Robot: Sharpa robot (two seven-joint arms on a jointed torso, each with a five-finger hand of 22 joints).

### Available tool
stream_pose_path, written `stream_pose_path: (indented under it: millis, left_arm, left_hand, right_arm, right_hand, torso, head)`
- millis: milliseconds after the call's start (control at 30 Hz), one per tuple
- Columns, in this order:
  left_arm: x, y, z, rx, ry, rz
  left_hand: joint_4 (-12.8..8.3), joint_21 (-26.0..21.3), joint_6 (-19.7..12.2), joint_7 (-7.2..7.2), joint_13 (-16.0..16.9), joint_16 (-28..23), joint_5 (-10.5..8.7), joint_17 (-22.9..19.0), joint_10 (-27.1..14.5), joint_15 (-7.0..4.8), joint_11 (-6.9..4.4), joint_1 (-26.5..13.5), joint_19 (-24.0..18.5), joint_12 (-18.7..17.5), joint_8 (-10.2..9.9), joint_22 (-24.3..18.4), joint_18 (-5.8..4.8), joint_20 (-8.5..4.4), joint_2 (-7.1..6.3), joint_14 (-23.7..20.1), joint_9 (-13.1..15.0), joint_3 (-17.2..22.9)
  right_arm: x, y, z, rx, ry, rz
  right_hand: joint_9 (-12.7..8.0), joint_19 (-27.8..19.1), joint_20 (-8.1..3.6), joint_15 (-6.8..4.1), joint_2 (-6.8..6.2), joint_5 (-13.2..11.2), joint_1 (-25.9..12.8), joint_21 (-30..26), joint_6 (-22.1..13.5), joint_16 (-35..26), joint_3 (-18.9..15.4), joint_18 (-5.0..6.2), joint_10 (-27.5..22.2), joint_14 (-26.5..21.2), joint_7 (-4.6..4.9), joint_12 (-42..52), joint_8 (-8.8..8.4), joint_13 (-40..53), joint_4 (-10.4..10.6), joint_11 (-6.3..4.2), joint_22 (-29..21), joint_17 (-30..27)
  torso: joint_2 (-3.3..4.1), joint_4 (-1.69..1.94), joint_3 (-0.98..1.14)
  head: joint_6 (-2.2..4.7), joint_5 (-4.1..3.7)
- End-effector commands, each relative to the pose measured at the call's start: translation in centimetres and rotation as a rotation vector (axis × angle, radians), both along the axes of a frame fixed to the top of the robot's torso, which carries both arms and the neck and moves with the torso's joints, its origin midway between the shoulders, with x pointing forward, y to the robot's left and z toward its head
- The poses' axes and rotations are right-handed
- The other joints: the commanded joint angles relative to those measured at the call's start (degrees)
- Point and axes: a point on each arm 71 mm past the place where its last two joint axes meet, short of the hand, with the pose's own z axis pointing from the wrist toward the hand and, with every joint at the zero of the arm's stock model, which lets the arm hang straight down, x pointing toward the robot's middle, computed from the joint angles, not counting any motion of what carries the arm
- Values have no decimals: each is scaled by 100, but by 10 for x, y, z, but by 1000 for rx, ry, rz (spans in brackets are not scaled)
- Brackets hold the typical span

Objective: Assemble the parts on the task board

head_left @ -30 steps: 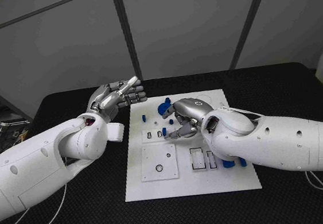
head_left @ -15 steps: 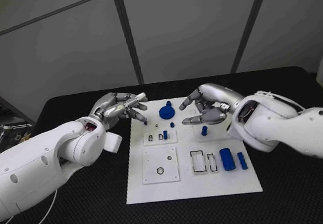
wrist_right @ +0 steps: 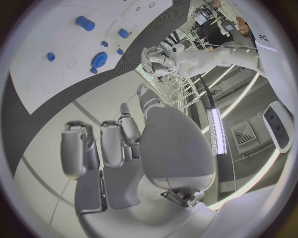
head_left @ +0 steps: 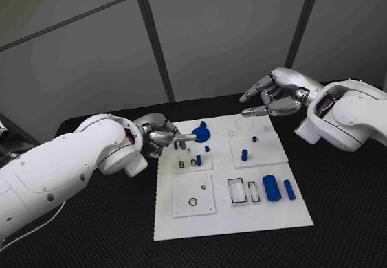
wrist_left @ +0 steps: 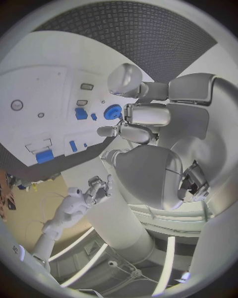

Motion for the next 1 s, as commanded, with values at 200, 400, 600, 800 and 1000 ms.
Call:
stream_pose_path:
  millis: [200, 400, 600, 800, 1000]
  left_arm:
    - [15, -14, 1, 319, -11, 2]
    - [20, -33, -1, 358, -4, -21]
    - [23, -44, -5, 396, 25, -46]
    - [26, -50, -9, 424, 48, -62]
    - [29, -55, -12, 437, 64, -79]
  left_hand:
    - [17, 344, -166, -30, 519, 153, 8, 1089, 122, -45, -4, -136, 4, 238, 185, 487, -192, -26, 44, 454, 652, -280]
    - [18, 410, -209, -29, 579, 171, 3, 1115, 135, -51, -4, -110, -4, 255, 183, 583, -202, -21, 97, 461, 834, -341]
    - [9, 420, -252, -20, 591, 162, 3, 1107, 120, -43, 5, -54, -39, 228, 152, 595, -199, -14, 169, 455, 941, -363]
    - [2, 453, -283, -9, 582, 150, 6, 1094, 93, -34, 15, -5, -35, 181, 120, 655, -207, -7, 216, 448, 1013, -379]
    - [-9, 446, -298, -1, 578, 128, 8, 1069, 73, -25, 23, 64, -67, 143, 95, 639, -200, 2, 244, 437, 1078, -388]
  right_arm:
    - [2, 7, 1, 34, 28, 19]
    - [2, 11, 1, 25, 28, 22]
    - [3, 13, 1, 20, 28, 22]
    - [4, 14, 1, 16, 28, 20]
    - [4, 15, 0, 15, 29, 16]
  right_hand:
    - [-10, 25, -43, -32, 33, 30, -31, 15, 7, -6, -1, 60, 60, 194, 11, 32, -27, 8, -53, 1, 591, 7]
    - [-12, 28, -43, -32, 39, 36, -37, 16, 3, -6, 1, 59, 65, 196, 12, 37, -34, 11, -60, 1, 594, 9]
    - [-14, 24, -43, -32, 41, 41, -40, 11, 0, -11, 1, 61, 65, 196, 13, 35, -39, 8, -65, 2, 587, 3]
    - [-14, 23, -44, -32, 42, 43, -41, 9, -1, -12, 2, 62, 65, 196, 13, 34, -41, 7, -67, 2, 584, 1]
    - [-16, 19, -44, -32, 44, 52, -46, 2, -7, -18, 3, 64, 64, 196, 14, 30, -50, 2, -77, 3, 576, -5]
  torso:
    - [-8, -15, 9]
    - [-4, -5, 3]
    - [-1, -5, 2]
    - [-7, 0, 0]
    - [-4, 1, 1]
  head:
    - [-33, -18]
    - [-73, -41]
    - [-87, -54]
    - [-113, -52]
    - [-130, -44]
